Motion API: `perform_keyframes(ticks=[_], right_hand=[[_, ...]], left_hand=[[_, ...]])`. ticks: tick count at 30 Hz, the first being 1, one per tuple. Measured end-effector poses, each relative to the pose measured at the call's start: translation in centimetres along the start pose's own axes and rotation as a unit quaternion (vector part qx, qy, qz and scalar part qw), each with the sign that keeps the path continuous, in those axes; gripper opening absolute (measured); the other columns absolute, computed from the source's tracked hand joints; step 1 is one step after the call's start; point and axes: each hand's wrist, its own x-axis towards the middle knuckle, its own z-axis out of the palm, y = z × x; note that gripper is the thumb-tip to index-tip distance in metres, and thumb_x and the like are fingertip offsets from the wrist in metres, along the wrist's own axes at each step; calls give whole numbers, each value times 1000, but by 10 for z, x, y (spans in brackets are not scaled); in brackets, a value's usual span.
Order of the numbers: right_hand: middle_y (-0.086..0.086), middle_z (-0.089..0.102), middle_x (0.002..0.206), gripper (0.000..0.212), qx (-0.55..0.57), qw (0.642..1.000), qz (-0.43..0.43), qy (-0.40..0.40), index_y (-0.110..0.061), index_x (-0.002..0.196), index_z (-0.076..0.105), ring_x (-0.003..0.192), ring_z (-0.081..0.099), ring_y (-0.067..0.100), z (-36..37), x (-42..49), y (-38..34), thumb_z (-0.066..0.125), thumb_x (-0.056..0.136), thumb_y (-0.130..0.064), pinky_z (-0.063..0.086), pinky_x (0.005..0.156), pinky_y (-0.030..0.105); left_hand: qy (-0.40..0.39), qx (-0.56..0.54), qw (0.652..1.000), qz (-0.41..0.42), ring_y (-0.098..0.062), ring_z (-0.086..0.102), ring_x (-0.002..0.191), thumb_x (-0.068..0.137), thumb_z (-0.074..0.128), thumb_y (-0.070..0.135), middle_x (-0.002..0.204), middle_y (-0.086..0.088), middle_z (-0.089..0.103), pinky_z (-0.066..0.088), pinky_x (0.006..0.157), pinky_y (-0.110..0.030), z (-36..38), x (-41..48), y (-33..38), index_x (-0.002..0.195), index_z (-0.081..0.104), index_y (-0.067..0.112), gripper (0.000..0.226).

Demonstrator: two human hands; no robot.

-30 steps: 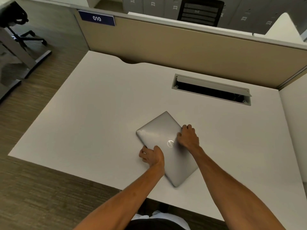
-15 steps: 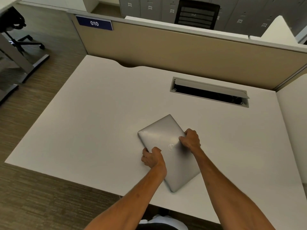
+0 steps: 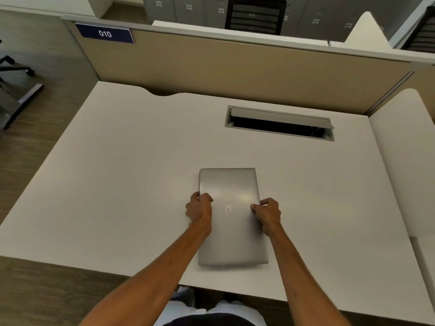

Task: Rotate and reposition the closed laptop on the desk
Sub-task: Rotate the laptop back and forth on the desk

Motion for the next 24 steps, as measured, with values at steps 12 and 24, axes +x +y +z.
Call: perform_keyframes(ticks=[12,24], right_hand=[[6,63,90,35,121,989,58,60,-24,82,46,93,69,40,23,-33,35,80,86,-23,60,82,52],[10,66,97,32,69,993,67,70,-21,85,46,85,69,36,31,-43,48,77,89,-28,63,76,60]], left_hand=[[-66,125,988,59,-35,65,117,63,54,35,119,-9,75,46,113,-57,2,-3,51,108,79,23,54],[-120,233,962,80,-34,52,125,66,52,35,128,-9,69,38,107,-52,4,-4,58,109,75,23,50]])
